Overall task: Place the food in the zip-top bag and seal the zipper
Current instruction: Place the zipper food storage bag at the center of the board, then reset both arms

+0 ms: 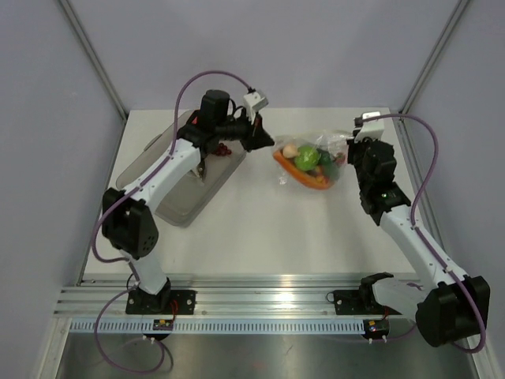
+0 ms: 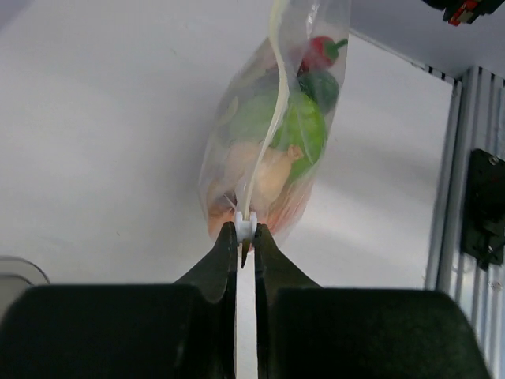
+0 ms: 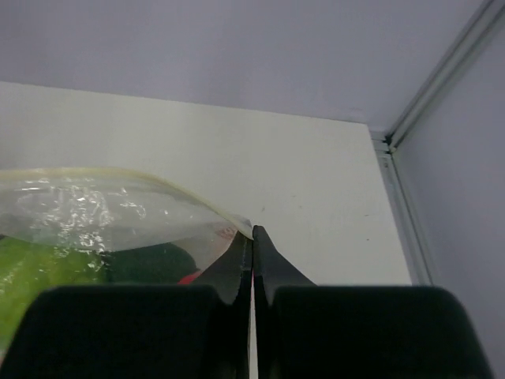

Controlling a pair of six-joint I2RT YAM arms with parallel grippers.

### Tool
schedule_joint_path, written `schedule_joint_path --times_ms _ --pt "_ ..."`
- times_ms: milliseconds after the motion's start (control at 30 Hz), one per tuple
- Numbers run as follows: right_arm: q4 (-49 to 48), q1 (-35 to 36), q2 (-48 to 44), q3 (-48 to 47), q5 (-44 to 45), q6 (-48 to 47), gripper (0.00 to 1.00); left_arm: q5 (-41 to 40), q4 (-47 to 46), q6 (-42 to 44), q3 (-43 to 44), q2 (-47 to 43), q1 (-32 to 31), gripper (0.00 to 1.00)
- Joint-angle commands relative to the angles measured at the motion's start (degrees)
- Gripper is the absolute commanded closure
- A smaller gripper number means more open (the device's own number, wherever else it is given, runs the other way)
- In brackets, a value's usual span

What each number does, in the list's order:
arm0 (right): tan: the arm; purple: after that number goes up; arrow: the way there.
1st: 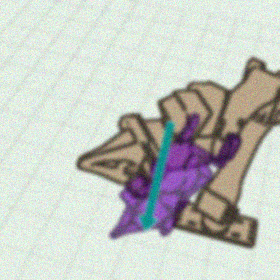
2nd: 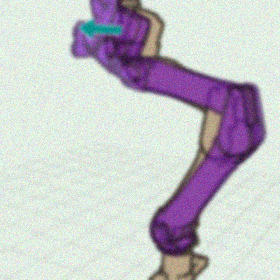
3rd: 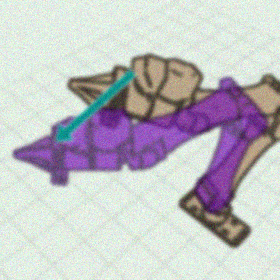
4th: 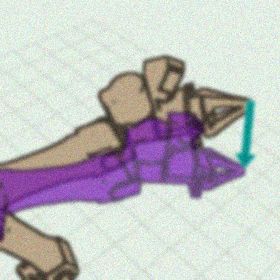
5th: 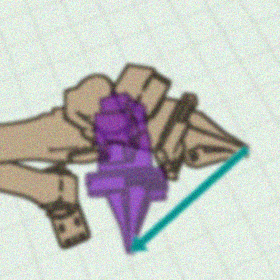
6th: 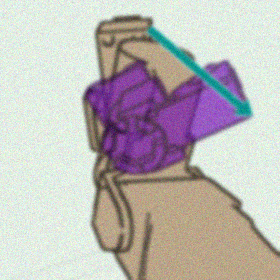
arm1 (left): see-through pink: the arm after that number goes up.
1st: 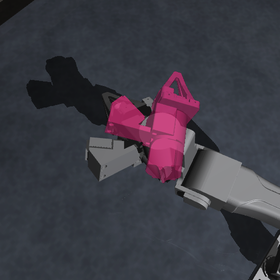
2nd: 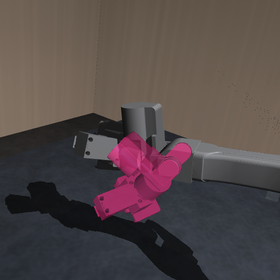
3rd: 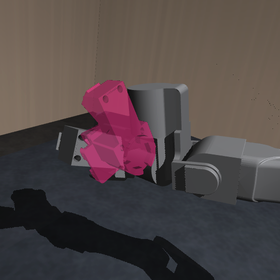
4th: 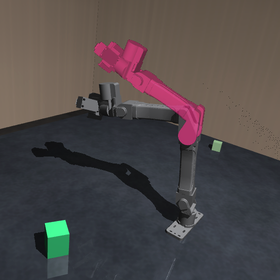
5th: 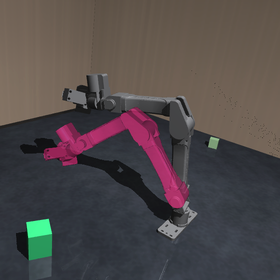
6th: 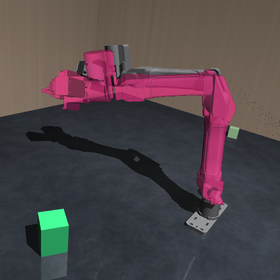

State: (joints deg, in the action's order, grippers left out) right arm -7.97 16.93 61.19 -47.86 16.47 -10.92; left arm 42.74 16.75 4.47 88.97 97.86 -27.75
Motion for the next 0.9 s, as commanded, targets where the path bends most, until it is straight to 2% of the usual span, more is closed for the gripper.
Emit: schedule_joint_path --times_ms 0,100,133,167,200,233,267,300,333,367,433,467,567,667,867 --pt "-7.76 -4.70 2.43 -6.45 -0.38 -2.44 1.00 -0.11 -4.45 -1.30 13.03 5.73 0.15 1.00" --pt "-7.51 -5.15 2.45 -6.47 -1.52 -3.67 1.00 1.29 -4.98 -2.27 17.72 9.44 0.15 1.00" --pt "-6.89 -5.15 1.23 -5.94 -2.57 -3.24 0.96 2.16 -5.50 -2.62 18.17 9.54 0.15 0.97" --pt "-6.10 -5.15 0.26 -5.24 -4.24 -1.58 0.90 2.26 -5.59 -2.89 17.65 9.54 0.24 0.83" --pt "-4.09 -5.15 -0.97 -3.05 -8.17 -0.34 0.79 2.17 -5.77 -3.15 16.51 9.28 0.24 0.63" --pt "-2.60 -5.06 -3.94 -1.64 -10.90 0.89 0.65 0.87 -6.90 -3.50 13.37 7.88 0.24 0.40" --pt "-1.10 -5.15 -5.62 -0.23 -15.54 3.25 0.41 0.42 -7.34 -4.11 11.25 6.91 0.24 0.16" --pt "0.92 -5.06 -9.21 3.09 -16.20 4.92 0.33 0.07 -7.96 -4.12 9.40 5.94 0.24 0.04" --pt "1.63 -5.15 -11.16 4.86 -17.77 6.68 0.20 -0.81 -9.44 -4.03 5.47 3.41 0.24 0.01" --pt "2.42 -5.15 -12.92 6.53 -18.05 8.70 0.02 -1.51 -9.98 -4.20 4.03 2.34 0.24 0.01" --pt "5.75 -5.15 -18.02 9.36 -15.26 10.56 0.01 -3.27 -9.11 -4.12 2.18 -0.03 0.24 0.01" --pt "7.68 -5.06 -19.34 9.27 -10.98 13.61 0.01 -4.32 -8.32 -4.21 1.39 -2.22 0.15 0.01" --pt "17.78 -5.15 -21.37 4.81 -3.23 18.37 0.00 -7.75 -4.98 -5.95 -0.54 -6.87 0.06 0.01" --pt "32.25 -5.15 -18.57 -5.10 3.80 24.61 0.01 -11.97 -3.75 -8.33 -5.44 -13.11 -0.11 0.01" --pt "49.51 -5.15 -9.43 -14.54 6.73 35.33 0.01 -21.72 -3.92 -11.77 -18.72 -26.74 -0.55 0.01"
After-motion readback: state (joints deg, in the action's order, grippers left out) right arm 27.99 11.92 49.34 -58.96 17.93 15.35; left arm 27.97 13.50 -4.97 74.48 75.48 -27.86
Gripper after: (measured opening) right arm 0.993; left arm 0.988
